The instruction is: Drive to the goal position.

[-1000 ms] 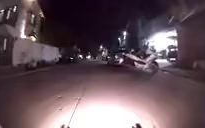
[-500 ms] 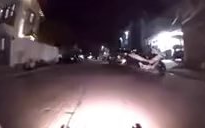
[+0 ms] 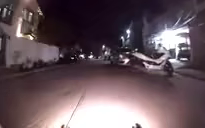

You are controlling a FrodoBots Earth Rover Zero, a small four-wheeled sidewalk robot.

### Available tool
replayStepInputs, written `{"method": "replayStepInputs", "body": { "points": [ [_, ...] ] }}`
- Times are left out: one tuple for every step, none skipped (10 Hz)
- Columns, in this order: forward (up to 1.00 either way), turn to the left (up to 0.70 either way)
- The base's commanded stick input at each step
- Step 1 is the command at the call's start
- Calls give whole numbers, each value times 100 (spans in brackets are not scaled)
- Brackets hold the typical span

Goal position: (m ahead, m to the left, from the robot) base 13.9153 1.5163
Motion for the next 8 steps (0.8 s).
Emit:
{"method": "replayStepInputs", "body": {
  "points": [
    [85, 0],
    [85, 0],
    [85, 0],
    [85, 0],
    [85, 0],
    [85, 0],
    [85, 0],
    [85, 0]
  ]
}}
